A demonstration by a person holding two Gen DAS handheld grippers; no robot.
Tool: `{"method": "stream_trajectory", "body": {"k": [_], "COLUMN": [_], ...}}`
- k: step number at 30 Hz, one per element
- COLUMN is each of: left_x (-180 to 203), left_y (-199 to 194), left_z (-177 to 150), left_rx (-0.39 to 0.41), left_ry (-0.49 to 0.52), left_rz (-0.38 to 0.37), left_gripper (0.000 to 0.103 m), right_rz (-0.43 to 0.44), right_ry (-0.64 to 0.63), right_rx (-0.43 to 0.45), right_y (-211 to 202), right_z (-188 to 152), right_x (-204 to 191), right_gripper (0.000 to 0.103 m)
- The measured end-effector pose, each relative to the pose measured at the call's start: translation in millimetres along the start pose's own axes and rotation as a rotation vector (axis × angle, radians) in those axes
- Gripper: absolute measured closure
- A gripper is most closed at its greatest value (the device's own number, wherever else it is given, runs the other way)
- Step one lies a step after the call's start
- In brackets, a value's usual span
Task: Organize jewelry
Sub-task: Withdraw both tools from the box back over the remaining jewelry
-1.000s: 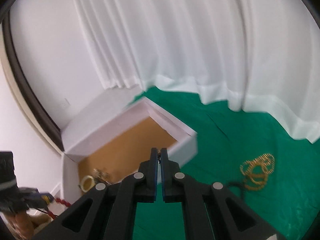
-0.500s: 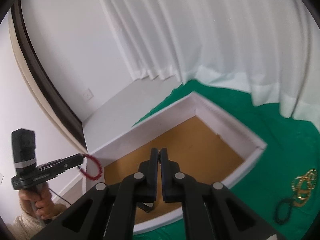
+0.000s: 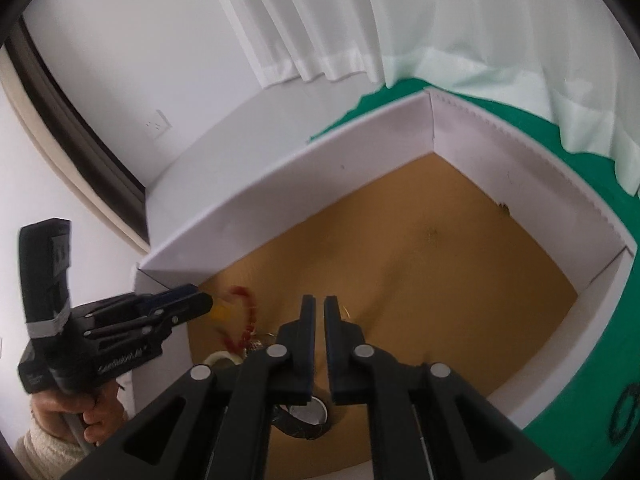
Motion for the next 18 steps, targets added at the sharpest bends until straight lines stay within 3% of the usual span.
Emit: {"method": "stream_trajectory", "body": {"k": [1,2,3,11,18], "left_x": [0,2,3,40,112], "left_y": [-2,-4,-7,-43,-85], "left_z": [-1,-3,-5,-39,-79], "left_rx": [0.012,0.017,0.019,0.085,0.151], "left_ry": [0.006,0.014,0.021,0.079,0.227], "left_rz": [0.011,0.016,0.018,-0.019,-0.105], "left_gripper": [0.018,0.018,0.018,0.017,0.011], "right_rz": [-0.006,-0.013,-0.018,-0.208,-0.358], "right_ry": [0.005,0.008,0.008,-0.011,0.035], "right_rx": [0.005,0.019,0.027,0.117,0.133], "right_y": [-1,-5,-7,-50,-78], "right_z": [-3,-7,-9,-52,-136], "right_x": [1,2,3,21,72], "right_gripper": [0.058,0.036,0.032,0.027,0.027]}}
Point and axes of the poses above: each gripper's, at about its wrist camera, not at the fingertips, and y roughly the way its jaws point, x to its right, z to its top, the point moved 3 cm from there along y, roughly the way its jaws point, and after that the axes turned 8 degrees about -x, right-handed, at the moved point
